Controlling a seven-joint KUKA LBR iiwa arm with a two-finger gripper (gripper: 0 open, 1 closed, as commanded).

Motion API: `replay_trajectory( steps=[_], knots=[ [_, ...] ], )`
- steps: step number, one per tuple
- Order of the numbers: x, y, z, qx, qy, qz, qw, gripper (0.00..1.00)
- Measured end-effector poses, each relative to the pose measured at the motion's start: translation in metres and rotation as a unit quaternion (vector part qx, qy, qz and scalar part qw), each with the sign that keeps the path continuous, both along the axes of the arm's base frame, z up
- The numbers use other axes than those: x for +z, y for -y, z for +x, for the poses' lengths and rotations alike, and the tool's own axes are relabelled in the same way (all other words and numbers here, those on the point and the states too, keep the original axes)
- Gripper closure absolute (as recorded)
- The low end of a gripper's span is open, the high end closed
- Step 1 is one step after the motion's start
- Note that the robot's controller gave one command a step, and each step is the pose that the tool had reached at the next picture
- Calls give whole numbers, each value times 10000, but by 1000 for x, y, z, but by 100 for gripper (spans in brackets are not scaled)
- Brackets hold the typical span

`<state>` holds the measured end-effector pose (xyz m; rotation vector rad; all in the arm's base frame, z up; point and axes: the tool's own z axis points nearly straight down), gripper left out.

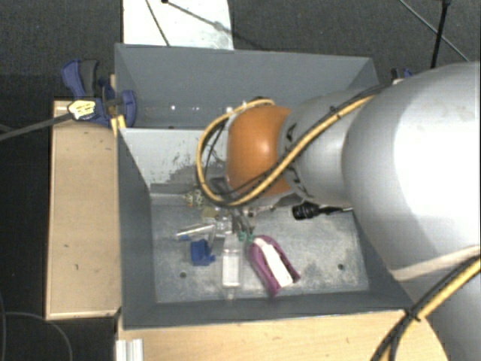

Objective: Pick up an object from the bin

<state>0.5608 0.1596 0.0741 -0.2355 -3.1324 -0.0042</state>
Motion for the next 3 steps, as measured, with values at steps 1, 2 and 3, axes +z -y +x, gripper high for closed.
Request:
replay_trajectory(
  steps=[1, 2, 3],
  knots=[
    [0, 0, 0, -1, 0, 0, 10000, 100],
    [0, 0, 0, 6, 1, 0, 10000, 100],
    [0, 0, 0, 5, 2, 0, 10000, 100]
  ],
)
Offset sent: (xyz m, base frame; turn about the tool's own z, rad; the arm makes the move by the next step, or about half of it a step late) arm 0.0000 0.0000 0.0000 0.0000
